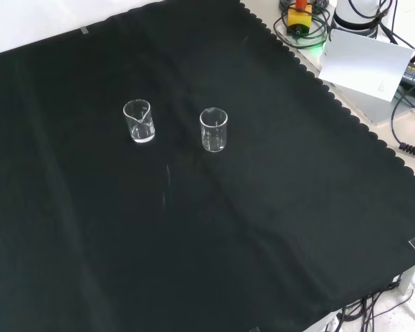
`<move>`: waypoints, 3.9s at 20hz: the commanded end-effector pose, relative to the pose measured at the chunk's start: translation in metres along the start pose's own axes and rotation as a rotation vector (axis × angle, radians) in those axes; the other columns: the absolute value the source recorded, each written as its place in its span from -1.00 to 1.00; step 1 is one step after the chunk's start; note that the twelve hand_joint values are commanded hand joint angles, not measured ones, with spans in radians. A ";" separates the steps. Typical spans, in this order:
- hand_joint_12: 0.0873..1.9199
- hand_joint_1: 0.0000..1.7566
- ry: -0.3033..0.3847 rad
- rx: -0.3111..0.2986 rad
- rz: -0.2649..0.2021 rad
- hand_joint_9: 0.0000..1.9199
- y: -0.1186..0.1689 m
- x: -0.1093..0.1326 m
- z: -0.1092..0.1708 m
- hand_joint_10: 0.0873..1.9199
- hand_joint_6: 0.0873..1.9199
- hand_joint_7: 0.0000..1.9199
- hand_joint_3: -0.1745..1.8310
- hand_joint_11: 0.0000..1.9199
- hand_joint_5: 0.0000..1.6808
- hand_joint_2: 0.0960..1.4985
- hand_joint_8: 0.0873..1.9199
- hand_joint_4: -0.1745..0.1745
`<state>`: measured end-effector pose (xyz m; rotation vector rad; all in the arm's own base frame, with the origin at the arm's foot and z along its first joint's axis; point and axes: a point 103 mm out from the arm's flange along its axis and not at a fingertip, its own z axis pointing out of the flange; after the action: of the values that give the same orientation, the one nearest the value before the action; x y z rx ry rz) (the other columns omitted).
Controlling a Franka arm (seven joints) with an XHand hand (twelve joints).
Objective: Pick up the beaker on the right.
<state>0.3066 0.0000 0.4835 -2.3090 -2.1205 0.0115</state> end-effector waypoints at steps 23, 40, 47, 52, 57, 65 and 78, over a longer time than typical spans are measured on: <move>0.41 -0.86 0.067 0.037 0.088 -0.74 0.058 -0.037 0.069 -0.37 -1.00 -0.91 -0.54 -0.91 -0.58 0.61 -0.48 -0.20; 0.42 -0.16 0.163 0.104 -0.043 -0.61 0.189 -0.040 0.199 -0.36 -1.00 -0.84 -0.33 -0.86 -0.53 -0.04 -0.38 -0.24; 0.41 -0.08 0.234 0.115 -0.070 -0.55 0.213 -0.042 0.250 -0.35 -1.00 -0.78 -0.27 -0.80 -0.54 -0.18 -0.33 -0.34; 0.41 -0.06 0.284 0.128 -0.087 -0.59 0.221 -0.046 0.272 -0.36 -1.00 -0.81 -0.22 -0.82 -0.53 -0.24 -0.31 -0.37; 0.42 -0.06 0.313 0.125 -0.094 -0.63 0.226 -0.056 0.288 -0.37 -1.00 -0.85 -0.21 -0.85 -0.57 -0.26 -0.32 -0.35; 0.42 -0.06 0.393 0.120 -0.106 -0.62 0.228 -0.077 0.307 -0.36 -1.00 -0.84 -0.21 -0.86 -0.60 -0.28 -0.31 -0.34; 0.43 -0.08 0.515 0.181 -0.188 -0.68 0.238 -0.085 0.360 -0.39 -1.00 -0.90 -0.22 -0.93 -0.69 -0.34 -0.37 -0.24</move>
<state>0.5271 -0.1062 0.1364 -1.8292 -1.9506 -0.2944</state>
